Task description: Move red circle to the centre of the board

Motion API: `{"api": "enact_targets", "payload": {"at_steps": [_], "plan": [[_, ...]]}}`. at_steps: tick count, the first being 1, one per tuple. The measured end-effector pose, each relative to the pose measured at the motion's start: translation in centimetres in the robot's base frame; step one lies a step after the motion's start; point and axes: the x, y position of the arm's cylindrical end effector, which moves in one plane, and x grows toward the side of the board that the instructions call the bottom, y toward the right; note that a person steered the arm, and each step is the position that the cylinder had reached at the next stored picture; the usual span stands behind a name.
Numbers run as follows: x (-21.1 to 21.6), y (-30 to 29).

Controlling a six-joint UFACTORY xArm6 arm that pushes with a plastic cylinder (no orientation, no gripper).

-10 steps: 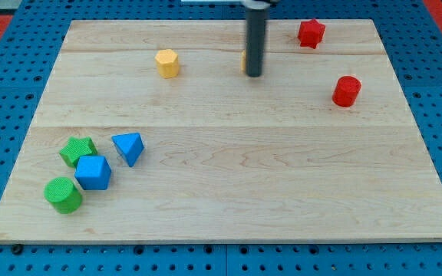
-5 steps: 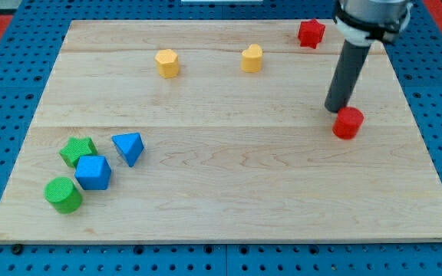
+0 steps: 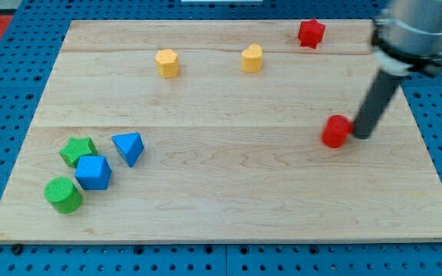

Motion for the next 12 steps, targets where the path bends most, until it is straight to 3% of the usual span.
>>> {"api": "enact_targets", "payload": {"at_steps": [1,2,3,4,8,9,10,11,12], "plan": [[-0.7,-5.5],[-0.3,-6.7],[4.3,-6.6],[3.8,-10.8],[0.9,-6.3],[-1.3,-11.6],[-1.0,-13.5],[6.0,-13.1],[7.7,-16.2]]}}
